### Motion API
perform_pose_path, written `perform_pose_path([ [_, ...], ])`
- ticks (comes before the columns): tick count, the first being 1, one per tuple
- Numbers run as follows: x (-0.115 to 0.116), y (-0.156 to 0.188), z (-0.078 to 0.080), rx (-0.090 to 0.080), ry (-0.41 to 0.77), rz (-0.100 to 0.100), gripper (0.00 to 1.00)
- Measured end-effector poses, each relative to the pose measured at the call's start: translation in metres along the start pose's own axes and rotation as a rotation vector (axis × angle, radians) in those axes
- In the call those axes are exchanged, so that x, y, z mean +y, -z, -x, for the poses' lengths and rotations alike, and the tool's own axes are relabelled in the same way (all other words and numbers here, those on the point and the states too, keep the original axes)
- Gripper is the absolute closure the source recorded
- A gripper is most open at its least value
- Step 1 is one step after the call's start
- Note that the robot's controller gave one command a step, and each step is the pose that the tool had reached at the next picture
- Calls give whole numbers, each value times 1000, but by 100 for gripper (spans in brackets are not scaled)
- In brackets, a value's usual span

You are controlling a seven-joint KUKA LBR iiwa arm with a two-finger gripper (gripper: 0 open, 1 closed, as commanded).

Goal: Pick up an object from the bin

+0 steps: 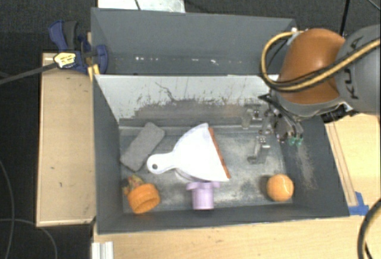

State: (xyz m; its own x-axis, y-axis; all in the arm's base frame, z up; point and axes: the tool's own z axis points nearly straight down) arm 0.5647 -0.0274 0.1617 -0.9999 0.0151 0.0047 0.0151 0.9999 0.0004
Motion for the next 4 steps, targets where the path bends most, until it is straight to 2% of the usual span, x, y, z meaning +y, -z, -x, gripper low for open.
perform_pose_path([
  [1, 0, 5, 2, -8, 1, 0, 0],
  [2, -22, -46, -22, -14, 26, -1, 0],
  [3, -97, -77, -79, -5, 110, 1, 100],
  [4, -97, -77, -79, -5, 111, 1, 100],
])
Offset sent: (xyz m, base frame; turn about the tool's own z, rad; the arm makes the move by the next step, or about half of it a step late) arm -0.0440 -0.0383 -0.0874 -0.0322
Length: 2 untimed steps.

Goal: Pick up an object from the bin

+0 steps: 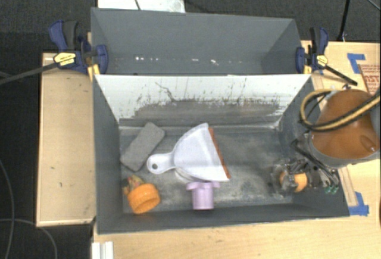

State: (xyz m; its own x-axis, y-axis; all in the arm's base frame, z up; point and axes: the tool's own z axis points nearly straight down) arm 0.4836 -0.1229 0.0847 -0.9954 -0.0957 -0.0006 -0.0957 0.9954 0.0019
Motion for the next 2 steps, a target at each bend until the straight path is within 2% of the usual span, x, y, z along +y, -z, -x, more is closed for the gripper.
perform_pose_path([
  [1, 15, 21, 13, 0, 3, -2, 100],
  [2, 12, 32, -2, -1, -5, -2, 0],
])
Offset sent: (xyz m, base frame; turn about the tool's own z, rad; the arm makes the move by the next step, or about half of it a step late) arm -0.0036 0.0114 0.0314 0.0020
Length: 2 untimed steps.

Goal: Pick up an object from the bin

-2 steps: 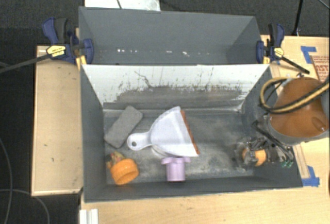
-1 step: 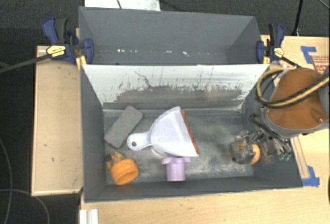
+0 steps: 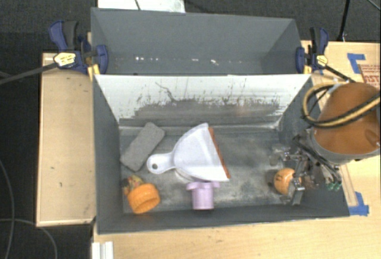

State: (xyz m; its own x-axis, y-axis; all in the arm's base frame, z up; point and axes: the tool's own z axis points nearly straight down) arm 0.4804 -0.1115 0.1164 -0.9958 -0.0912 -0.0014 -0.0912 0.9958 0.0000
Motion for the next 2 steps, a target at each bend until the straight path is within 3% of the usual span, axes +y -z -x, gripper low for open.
perform_pose_path([
  [2, 0, 0, 0, 0, 1, 0, 0],
])
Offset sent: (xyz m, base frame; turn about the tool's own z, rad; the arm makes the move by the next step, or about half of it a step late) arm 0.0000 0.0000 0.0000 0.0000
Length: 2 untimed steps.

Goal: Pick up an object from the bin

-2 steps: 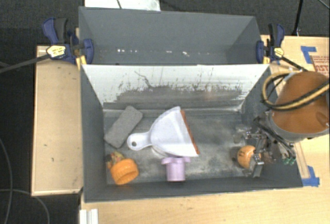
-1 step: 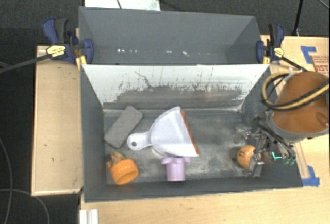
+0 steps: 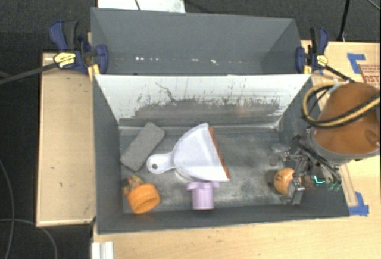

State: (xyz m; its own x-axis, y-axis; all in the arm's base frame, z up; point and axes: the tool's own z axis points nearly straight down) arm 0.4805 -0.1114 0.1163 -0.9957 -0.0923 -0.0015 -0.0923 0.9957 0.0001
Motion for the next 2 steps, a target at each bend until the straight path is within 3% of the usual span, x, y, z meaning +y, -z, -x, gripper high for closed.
perform_pose_path([
  [1, 0, 0, 0, 0, 0, 0, 0],
  [2, 0, 0, 0, 0, 1, 0, 100],
])
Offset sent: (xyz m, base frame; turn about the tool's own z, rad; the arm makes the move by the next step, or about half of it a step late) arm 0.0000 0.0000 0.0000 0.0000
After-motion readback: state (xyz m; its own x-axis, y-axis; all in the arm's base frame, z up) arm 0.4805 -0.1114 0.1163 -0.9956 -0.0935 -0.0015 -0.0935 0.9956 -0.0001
